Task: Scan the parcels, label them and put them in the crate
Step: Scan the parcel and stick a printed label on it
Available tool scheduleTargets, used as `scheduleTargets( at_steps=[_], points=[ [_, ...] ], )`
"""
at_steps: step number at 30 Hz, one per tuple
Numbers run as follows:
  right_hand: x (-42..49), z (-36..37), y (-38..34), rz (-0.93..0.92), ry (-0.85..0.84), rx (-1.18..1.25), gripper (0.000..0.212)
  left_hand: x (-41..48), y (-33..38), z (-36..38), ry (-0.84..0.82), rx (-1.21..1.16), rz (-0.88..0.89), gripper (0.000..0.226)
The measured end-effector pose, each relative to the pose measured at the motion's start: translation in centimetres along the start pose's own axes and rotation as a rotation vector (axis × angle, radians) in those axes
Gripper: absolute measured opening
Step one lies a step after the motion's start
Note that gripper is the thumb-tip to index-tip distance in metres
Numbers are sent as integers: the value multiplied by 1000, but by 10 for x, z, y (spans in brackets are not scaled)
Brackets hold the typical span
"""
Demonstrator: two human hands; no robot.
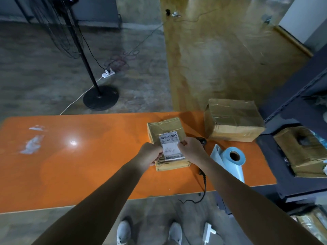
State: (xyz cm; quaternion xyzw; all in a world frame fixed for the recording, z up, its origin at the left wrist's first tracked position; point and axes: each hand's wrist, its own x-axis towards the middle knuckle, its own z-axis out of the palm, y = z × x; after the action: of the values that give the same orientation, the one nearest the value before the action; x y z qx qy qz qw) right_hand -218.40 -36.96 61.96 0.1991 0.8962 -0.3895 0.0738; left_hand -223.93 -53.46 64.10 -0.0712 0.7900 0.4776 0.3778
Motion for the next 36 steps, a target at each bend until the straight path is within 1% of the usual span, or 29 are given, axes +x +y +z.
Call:
scheduleTargets(
  at_steps=[2, 4, 8, 11, 16, 21, 23, 25, 27, 30, 32, 36],
  points=[
    [0, 3, 0, -6, -10, -54, 38, 4, -5, 0, 14, 5, 20, 19],
    [1, 5, 1, -3, -13, -47, 36, 8, -7, -1, 55, 4, 58, 25],
    [6, 4, -2, -17, -11, 8, 20, 18, -10, -4, 123, -15, 109, 34],
    [17, 0, -10, -31, 8, 22, 16, 27, -3, -6, 175, 0, 140, 33],
    [47, -4, -26, -62, 29, -44, 12, 49, 19, -14, 237, 57, 196, 37],
    [75, 0, -37, -93, 65, -99, 16, 74, 29, -24, 316, 135, 181, 40],
    [83, 5, -39, -84, 86, -136, 18, 82, 28, -25, 320, 185, 166, 35],
    [90, 10, -40, -72, 102, -209, 25, 89, 26, -25, 333, 219, 147, 33],
    [95, 15, -40, -64, 114, -282, 34, 93, 23, -23, 372, 247, 132, 36],
    [99, 18, -39, -39, 136, -315, 40, 96, 24, -19, 420, 306, 149, 37],
    [101, 19, -39, -26, 139, -329, 41, 97, 24, -17, 429, 347, 163, 32],
    [104, 21, -41, 15, 136, -364, 45, 96, 19, -11, 457, 378, 189, 10]
  ],
)
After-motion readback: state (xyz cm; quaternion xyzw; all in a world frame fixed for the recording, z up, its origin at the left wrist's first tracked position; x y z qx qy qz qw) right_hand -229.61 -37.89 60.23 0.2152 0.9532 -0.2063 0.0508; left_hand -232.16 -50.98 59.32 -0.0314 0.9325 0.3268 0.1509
